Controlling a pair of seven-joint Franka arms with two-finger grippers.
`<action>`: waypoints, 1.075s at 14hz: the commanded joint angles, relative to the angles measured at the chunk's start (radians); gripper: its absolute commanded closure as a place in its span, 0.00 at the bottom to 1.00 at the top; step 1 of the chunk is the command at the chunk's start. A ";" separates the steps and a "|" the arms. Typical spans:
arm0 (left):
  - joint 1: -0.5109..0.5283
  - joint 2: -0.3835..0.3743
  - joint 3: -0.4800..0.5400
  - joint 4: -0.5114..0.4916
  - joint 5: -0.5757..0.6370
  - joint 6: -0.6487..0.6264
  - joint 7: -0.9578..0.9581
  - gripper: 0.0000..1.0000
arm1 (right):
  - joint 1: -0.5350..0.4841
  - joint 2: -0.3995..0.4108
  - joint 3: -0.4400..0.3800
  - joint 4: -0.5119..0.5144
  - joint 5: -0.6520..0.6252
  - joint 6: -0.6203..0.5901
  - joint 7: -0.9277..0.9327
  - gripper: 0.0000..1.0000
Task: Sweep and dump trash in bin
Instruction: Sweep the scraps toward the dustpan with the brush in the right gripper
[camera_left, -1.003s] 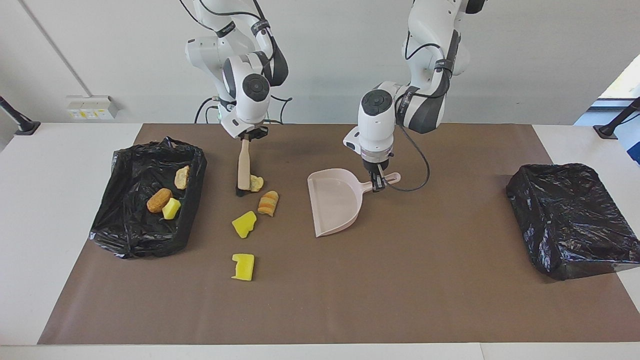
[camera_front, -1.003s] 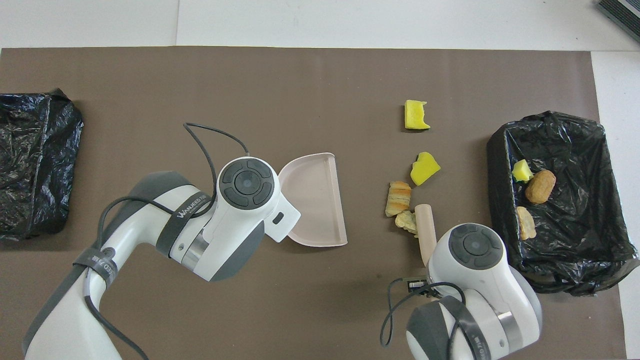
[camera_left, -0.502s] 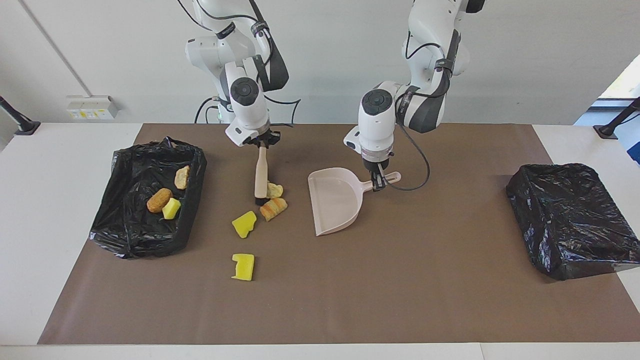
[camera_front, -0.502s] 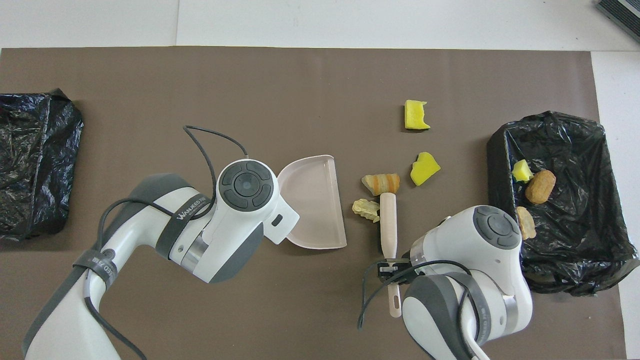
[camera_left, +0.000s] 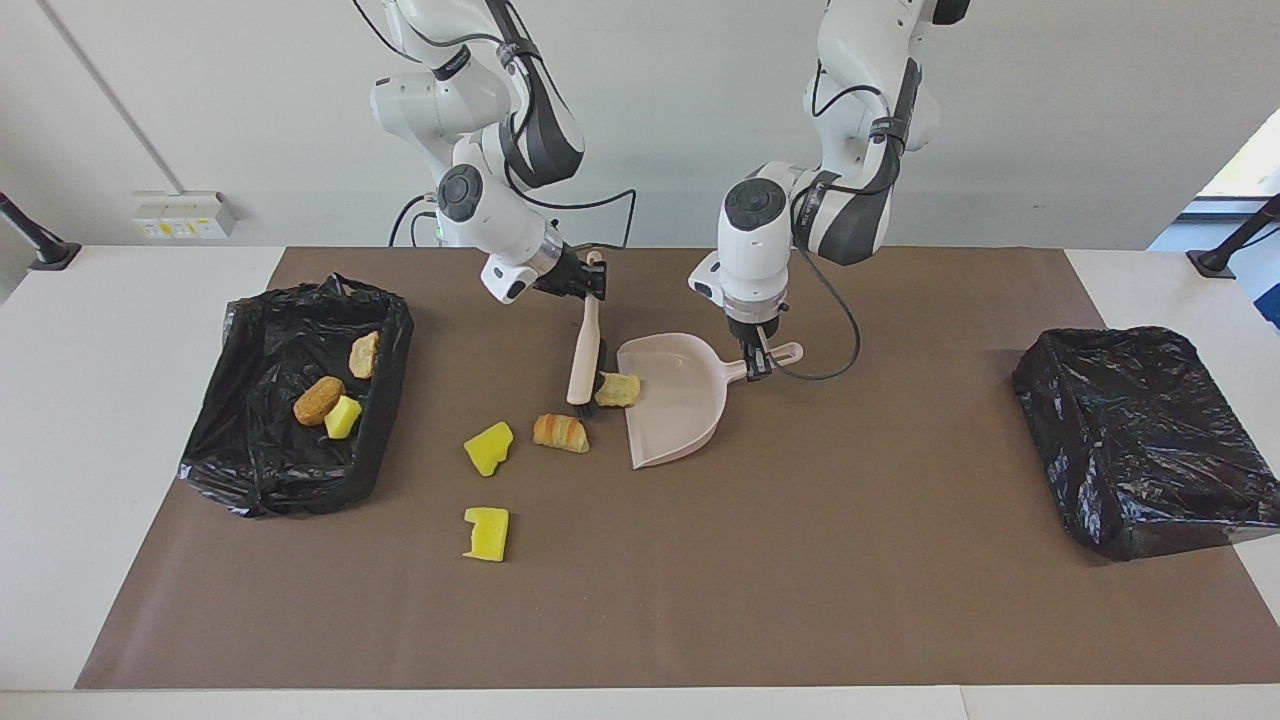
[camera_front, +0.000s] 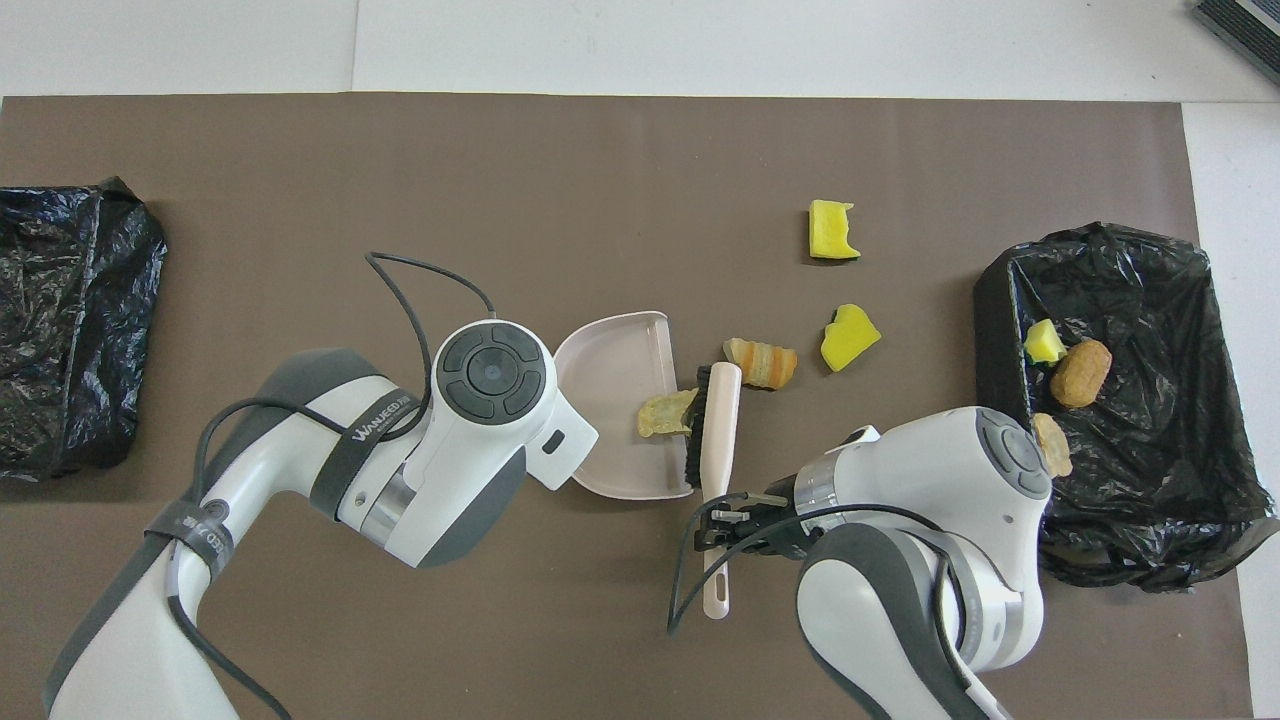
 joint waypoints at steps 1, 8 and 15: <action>-0.007 -0.037 0.008 -0.050 0.007 0.017 0.013 1.00 | -0.022 -0.028 -0.010 0.070 -0.019 -0.100 -0.001 1.00; 0.002 -0.037 0.008 -0.054 0.006 0.006 0.008 1.00 | -0.083 -0.040 -0.013 0.136 -0.724 -0.245 -0.013 1.00; 0.002 -0.037 0.008 -0.054 0.006 0.008 -0.018 1.00 | -0.247 0.122 -0.014 0.200 -1.110 -0.113 -0.162 1.00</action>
